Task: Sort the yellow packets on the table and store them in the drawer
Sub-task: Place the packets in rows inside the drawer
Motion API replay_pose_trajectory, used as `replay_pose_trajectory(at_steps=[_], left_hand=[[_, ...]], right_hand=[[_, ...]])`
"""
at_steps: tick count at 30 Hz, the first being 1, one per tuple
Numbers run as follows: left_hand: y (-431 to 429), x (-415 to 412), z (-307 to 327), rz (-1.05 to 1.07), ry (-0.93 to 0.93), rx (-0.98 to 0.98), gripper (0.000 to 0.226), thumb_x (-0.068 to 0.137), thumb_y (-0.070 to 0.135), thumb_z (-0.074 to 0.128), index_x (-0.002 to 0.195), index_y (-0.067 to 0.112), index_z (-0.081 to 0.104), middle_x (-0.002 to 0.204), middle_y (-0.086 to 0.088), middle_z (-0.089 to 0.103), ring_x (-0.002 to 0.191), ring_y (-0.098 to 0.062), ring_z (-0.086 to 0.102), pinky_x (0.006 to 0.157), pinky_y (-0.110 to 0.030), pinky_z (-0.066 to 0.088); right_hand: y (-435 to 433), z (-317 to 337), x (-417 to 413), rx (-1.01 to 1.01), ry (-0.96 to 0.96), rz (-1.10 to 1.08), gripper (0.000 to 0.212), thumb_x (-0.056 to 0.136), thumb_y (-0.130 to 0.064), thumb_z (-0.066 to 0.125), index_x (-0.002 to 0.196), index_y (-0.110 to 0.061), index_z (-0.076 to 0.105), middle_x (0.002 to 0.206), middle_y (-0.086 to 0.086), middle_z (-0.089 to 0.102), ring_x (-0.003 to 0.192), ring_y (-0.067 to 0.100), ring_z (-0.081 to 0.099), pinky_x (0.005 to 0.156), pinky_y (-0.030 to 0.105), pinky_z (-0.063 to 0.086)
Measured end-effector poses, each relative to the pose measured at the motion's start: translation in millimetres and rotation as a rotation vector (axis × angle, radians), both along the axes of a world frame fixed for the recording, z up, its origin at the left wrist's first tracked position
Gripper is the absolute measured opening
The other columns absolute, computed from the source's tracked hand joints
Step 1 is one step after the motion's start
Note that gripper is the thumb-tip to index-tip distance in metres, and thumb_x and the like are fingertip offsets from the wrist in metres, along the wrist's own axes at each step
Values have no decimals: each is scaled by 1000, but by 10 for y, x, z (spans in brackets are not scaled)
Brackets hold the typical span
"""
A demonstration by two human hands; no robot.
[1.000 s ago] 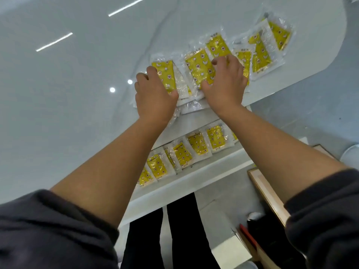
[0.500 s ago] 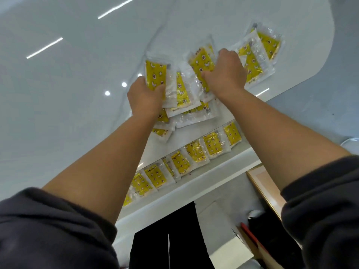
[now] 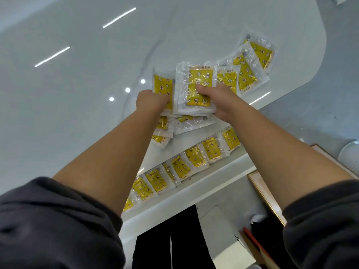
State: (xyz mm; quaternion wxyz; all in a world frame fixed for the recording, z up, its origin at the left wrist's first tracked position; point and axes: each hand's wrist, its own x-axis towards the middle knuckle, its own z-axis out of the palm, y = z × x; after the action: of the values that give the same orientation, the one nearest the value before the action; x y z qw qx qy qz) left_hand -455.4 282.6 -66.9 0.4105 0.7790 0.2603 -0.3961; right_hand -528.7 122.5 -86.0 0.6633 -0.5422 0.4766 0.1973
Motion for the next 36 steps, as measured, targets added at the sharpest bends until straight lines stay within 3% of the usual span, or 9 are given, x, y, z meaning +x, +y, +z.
replay_pose_trajectory(at_steps=[4,9,13,16,21,25,28,30,36], left_hand=[[-11,1,-34,-77,-27,25,10,74,15,69,77,18,61,96,-10,70,88,-27,68,81,-45,58],[-20,-50,-58,-165,-65,21,13,78,14,68,74,21,58,78,1,62,87,-24,67,82,-40,58],[-20,-73,-81,-209,-137,48,8,81,12,65,80,18,59,74,4,57,80,-20,61,75,-34,55],[39,-64,-79,-205,-134,11,14,81,14,66,95,12,65,90,-3,66,88,-23,65,80,-36,57],[183,-121,59,-188,-117,-193,11,85,26,68,95,22,65,98,0,70,90,-19,68,80,-38,57],[346,-268,246,-210,-150,-332,26,89,40,61,96,16,66,98,-7,72,93,-26,69,88,-45,55],[463,-491,371,-255,-205,-355,22,89,39,62,92,17,63,97,-7,70,92,-26,69,89,-47,55],[601,-732,399,-288,-221,-368,19,88,36,64,93,18,62,99,-12,68,93,-28,67,88,-44,55],[1116,-1688,114,-369,-51,-310,27,87,28,68,101,6,63,96,-15,68,79,-17,62,81,-40,54]], right_hand=[[65,-40,-6,51,-46,76,101,45,-52,87,132,-14,51,126,4,63,116,24,60,105,50,42],[157,82,-31,-83,-72,159,52,87,-31,67,133,-13,49,124,0,61,113,17,58,103,37,44],[226,76,-16,-84,-112,189,81,65,-50,71,137,-19,47,130,2,58,117,20,58,102,45,46],[233,-6,5,-96,-149,174,93,57,-54,72,138,-19,45,133,3,57,119,22,57,102,46,47],[238,138,-102,-62,-232,59,48,84,-18,66,129,-10,53,121,10,65,110,26,64,99,49,49],[287,354,-429,91,-266,-67,70,66,-29,85,126,-10,55,121,12,65,116,28,60,100,48,48],[354,457,-779,191,-274,-141,28,91,-12,63,118,-10,57,101,4,73,96,20,69,86,40,57],[461,502,-1063,234,-255,-138,19,96,-6,51,113,-11,59,93,2,75,86,16,72,77,35,59],[745,230,-1894,230,-74,42,23,93,-8,56,115,-13,62,114,10,69,105,25,67,96,42,52]])
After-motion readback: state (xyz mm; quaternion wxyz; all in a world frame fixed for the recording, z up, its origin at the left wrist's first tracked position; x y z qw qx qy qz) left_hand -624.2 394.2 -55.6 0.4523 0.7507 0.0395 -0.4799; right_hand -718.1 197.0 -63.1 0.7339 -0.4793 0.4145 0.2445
